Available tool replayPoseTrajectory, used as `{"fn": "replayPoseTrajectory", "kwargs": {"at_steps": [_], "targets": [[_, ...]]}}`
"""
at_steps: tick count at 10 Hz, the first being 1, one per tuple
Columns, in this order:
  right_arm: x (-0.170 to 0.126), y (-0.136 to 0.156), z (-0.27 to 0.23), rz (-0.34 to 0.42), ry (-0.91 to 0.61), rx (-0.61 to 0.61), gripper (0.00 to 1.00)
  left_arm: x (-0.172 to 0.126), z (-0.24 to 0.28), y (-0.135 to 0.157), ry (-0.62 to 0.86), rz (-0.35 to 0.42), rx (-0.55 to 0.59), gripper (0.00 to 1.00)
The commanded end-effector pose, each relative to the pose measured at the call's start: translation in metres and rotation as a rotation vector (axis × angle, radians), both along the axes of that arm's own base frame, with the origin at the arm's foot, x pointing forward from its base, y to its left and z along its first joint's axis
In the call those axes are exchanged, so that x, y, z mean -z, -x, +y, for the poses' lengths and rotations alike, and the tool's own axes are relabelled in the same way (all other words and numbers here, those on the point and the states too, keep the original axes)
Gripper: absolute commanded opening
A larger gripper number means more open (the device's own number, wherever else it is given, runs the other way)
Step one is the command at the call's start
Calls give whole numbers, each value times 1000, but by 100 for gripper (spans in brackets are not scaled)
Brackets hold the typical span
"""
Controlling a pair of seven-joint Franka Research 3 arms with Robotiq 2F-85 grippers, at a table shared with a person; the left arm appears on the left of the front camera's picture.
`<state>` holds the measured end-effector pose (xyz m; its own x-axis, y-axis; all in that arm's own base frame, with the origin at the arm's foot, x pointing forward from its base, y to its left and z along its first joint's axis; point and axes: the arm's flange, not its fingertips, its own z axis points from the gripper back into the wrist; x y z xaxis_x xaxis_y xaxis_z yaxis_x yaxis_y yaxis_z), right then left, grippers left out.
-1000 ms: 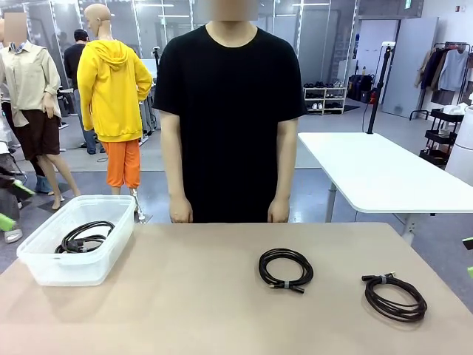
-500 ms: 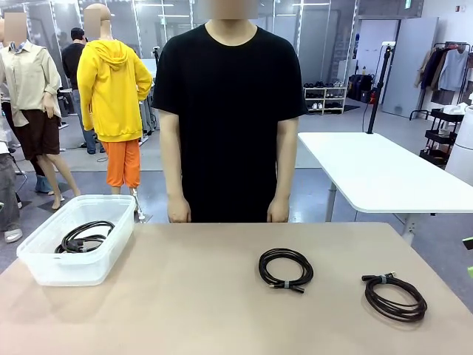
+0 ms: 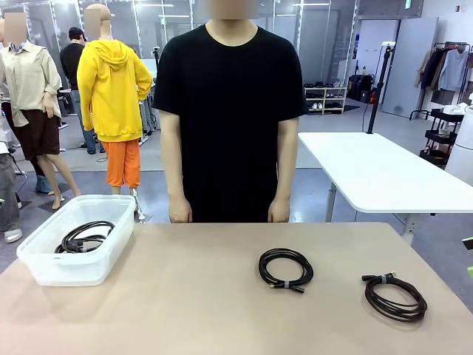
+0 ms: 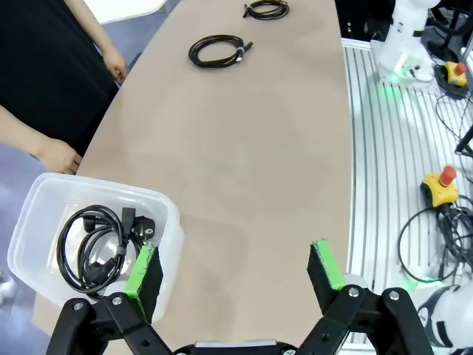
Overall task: Organize and store the cables.
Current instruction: Place the USB Extension Cable into the Organizing box.
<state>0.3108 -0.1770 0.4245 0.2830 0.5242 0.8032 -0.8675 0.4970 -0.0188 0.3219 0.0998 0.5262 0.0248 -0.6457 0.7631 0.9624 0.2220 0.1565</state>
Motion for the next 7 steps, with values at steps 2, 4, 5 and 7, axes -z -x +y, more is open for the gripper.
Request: {"fn": "replayPoseTrajectory", "kwargs": {"at_steps": [2, 4, 5, 7], "targets": [[-3, -1, 0, -2, -15, 10, 100, -4, 1, 0, 23, 3, 8, 100], [-3, -1, 0, -2, -15, 10, 100, -13, -19, -1, -41, 12, 22, 100], [-3, -1, 0, -2, -15, 10, 100, -24, -36, -6, -67, 12, 32, 100], [-3, -1, 0, -2, -15, 10, 100, -36, -79, -5, 87, 27, 103, 100]]}}
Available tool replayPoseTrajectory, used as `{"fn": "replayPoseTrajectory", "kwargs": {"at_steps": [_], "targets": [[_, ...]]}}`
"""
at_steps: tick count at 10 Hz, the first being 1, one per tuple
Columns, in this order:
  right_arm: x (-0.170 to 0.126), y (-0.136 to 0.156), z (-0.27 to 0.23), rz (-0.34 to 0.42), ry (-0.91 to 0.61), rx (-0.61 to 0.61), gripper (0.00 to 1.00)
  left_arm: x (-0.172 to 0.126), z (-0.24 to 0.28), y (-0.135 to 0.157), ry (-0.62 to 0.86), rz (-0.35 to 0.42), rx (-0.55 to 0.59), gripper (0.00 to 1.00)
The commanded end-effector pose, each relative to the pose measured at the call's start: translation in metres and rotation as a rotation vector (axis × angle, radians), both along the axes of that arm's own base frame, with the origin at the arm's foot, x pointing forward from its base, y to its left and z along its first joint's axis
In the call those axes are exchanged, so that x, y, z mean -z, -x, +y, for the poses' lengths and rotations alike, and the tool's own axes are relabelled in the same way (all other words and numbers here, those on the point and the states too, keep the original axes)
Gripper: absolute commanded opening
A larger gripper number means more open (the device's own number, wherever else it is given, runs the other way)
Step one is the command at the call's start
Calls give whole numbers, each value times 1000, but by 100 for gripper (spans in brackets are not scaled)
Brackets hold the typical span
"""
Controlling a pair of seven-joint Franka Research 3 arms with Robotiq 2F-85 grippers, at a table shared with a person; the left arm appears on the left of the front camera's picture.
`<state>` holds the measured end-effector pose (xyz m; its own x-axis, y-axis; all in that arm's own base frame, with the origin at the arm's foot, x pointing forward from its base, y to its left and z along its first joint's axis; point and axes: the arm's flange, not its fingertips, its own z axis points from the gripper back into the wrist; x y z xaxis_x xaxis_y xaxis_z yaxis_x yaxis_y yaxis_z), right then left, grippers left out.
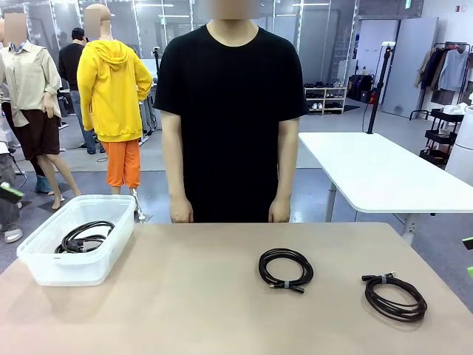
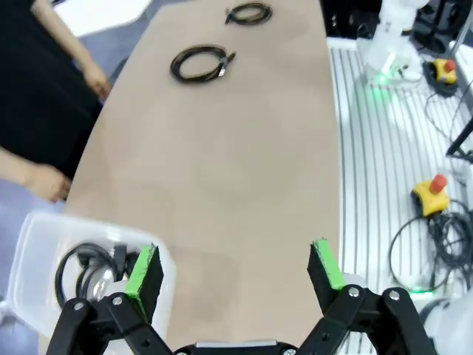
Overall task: Organize and store the cables.
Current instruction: Place the USB Extension Cable into the Organizing box.
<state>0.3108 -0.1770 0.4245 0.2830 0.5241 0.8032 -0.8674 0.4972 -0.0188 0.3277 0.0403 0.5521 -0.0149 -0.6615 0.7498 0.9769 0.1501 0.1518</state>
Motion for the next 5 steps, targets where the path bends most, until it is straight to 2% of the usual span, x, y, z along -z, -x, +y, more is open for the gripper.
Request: {"fn": "replayPoseTrajectory", "kwargs": {"at_steps": [1, 5], "targets": [[-3, -1, 0, -2, -15, 9, 100, -13, -58, 1, 69, 39, 47, 100], [-3, -1, 0, -2, -15, 9, 100, -26, -225, -13, -265, 82, 121, 100]]}}
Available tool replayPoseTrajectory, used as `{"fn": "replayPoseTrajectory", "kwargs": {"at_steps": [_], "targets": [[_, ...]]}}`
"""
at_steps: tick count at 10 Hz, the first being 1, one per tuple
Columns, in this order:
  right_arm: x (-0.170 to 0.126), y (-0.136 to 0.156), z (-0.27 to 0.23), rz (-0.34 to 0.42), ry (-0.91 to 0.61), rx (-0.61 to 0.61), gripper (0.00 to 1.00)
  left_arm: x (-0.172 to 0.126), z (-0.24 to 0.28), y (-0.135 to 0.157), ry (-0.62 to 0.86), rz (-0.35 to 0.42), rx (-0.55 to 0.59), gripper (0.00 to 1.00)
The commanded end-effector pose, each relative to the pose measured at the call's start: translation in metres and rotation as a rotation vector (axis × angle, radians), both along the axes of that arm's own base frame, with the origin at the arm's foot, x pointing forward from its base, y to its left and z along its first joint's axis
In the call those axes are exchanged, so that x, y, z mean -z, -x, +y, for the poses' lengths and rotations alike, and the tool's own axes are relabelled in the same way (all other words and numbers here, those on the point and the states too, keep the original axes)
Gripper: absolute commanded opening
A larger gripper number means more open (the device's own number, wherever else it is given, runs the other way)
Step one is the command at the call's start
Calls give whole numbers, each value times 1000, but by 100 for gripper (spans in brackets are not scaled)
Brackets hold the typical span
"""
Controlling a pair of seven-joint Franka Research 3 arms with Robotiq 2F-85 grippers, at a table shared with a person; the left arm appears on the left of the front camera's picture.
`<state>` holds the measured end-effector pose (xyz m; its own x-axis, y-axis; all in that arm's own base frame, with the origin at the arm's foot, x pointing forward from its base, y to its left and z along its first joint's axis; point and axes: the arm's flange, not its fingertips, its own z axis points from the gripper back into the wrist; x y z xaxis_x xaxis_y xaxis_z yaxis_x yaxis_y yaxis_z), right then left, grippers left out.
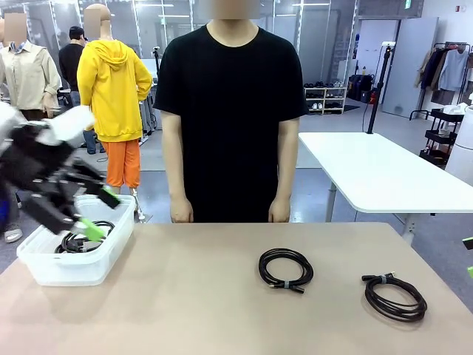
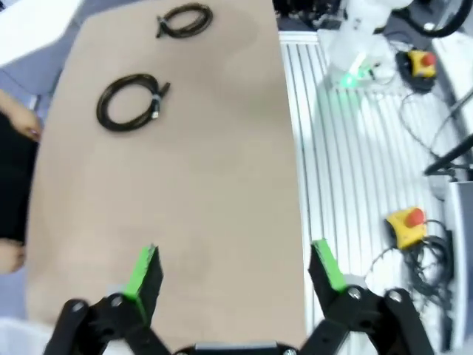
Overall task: Organize and store the cables.
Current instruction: Place the USB Extension Cable into the Organizing box.
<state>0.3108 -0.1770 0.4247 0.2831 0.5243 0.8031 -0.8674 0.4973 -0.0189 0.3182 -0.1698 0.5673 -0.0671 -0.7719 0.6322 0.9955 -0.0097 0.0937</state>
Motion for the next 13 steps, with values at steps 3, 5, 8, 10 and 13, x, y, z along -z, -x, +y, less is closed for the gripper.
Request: {"fn": "replayPoseTrajectory", "kwargs": {"at_steps": [3, 5, 8, 10, 13], "targets": [[-3, -1, 0, -2, -15, 9, 100, -7, -102, -38, -242, 14, 47, 100], [-3, -1, 0, -2, -15, 9, 100, 13, -139, -39, -317, 25, 94, 100], [-3, -1, 0, -2, -15, 9, 100, 23, -141, -35, -303, 38, 117, 100], [-3, -1, 0, -2, -15, 9, 100, 23, -141, -35, -303, 38, 117, 100], [-3, -1, 0, -2, -15, 9, 100, 34, -169, -46, -322, 54, 87, 100]]}}
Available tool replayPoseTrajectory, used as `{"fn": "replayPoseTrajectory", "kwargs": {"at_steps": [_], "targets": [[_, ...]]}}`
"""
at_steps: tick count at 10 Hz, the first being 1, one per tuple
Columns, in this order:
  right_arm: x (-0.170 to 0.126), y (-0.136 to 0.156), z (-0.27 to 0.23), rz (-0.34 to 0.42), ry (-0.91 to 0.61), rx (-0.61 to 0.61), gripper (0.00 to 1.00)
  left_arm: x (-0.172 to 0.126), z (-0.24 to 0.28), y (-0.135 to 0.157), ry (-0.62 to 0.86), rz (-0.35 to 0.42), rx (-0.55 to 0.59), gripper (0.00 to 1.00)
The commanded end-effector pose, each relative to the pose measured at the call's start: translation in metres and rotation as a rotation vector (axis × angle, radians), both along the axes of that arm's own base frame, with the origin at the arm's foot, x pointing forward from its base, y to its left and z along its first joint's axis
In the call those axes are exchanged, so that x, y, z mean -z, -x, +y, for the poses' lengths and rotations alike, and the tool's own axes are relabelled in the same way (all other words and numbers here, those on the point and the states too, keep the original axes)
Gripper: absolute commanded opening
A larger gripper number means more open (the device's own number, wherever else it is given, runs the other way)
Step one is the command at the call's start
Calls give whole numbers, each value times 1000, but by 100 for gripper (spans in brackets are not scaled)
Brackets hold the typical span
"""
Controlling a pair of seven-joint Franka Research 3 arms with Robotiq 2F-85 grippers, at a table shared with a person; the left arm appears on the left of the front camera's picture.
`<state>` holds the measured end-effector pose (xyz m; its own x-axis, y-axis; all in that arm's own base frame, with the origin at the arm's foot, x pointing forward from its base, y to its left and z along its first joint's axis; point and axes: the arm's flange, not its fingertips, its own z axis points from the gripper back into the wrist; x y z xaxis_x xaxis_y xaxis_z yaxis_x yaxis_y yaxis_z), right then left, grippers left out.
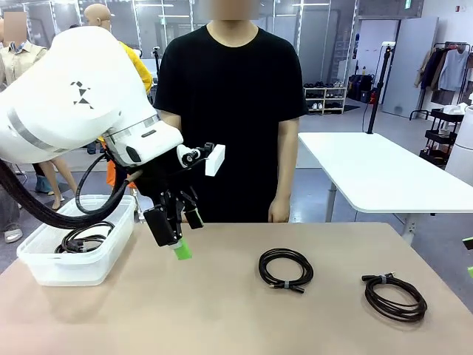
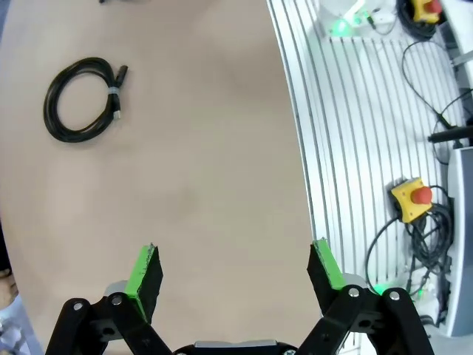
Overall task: Organize and store the cables.
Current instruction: Place the USB Extension Cable into the Organizing box.
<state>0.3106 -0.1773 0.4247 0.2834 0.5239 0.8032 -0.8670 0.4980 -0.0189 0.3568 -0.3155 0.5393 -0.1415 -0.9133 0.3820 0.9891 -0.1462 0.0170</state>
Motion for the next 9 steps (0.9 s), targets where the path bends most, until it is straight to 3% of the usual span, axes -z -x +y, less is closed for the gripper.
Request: {"fn": "replayPoseTrajectory", "kwargs": {"at_steps": [1, 2, 5, 6, 9], "targets": [[-3, -1, 0, -2, -15, 9, 100, 22, -62, -21, -9, 2, 12, 100], [-3, -1, 0, -2, -15, 9, 100, 44, -99, -33, -35, -1, 42, 100], [-3, -1, 0, -2, -15, 9, 100, 93, -176, -56, -158, -57, -109, 100], [-3, -1, 0, -2, -15, 9, 100, 100, -192, -61, -152, -39, -115, 100], [-3, -1, 0, -2, -15, 9, 100, 116, -222, -81, -224, -83, -158, 100]]}}
